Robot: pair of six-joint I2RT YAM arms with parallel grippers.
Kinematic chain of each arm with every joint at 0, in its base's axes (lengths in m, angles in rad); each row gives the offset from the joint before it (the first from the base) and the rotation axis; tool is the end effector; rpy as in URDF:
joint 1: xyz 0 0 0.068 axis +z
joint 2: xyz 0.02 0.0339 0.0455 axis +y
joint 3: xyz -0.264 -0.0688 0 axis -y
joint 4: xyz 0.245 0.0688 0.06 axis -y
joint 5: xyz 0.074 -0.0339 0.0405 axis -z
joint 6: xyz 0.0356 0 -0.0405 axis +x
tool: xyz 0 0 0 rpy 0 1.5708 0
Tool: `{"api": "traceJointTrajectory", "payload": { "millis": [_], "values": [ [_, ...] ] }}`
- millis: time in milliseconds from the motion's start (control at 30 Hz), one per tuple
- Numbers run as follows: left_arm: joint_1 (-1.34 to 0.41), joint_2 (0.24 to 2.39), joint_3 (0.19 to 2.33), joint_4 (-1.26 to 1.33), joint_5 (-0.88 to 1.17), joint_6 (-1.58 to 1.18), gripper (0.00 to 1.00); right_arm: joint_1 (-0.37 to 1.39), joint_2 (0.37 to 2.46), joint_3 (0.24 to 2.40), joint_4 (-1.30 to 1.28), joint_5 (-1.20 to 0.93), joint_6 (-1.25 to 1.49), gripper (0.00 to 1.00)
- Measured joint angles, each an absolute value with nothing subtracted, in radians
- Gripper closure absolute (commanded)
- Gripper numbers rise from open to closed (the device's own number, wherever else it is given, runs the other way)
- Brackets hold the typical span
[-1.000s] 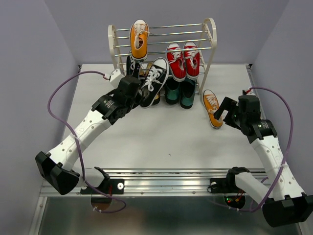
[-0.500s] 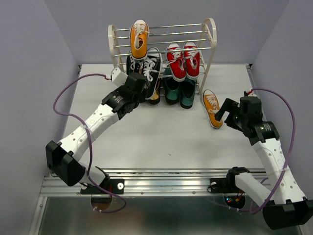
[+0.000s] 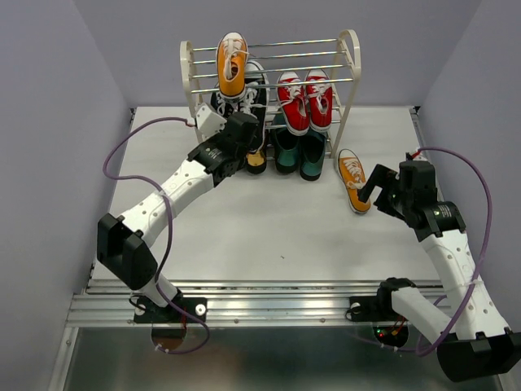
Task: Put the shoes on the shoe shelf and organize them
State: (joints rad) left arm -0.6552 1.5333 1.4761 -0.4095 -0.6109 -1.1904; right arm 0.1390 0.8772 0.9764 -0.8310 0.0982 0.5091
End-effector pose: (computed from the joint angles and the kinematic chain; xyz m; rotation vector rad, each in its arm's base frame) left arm 0.2902 -0.1972 0.3768 -0.8848 1.7884 -0.5891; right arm 0.1693 0.0202 0.3274 0.4743 2.2590 0.2202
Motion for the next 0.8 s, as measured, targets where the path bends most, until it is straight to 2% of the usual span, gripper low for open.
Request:
{"api": "traceJointTrajectory", "payload": {
  "millis": [367,800],
  "values": [
    [-0.649,1.618,1.532,-0.413,-0.606,-1.189,1.0,0.139,0.849,0.976,-0.859,0.105,0.512,0.0],
    [-0.633,1.623,1.53,-0.402,-0.575,-1.205,1.0,0.139,0.852,0.969,-0.859,0.104,0.513,0.0]
  ]
}}
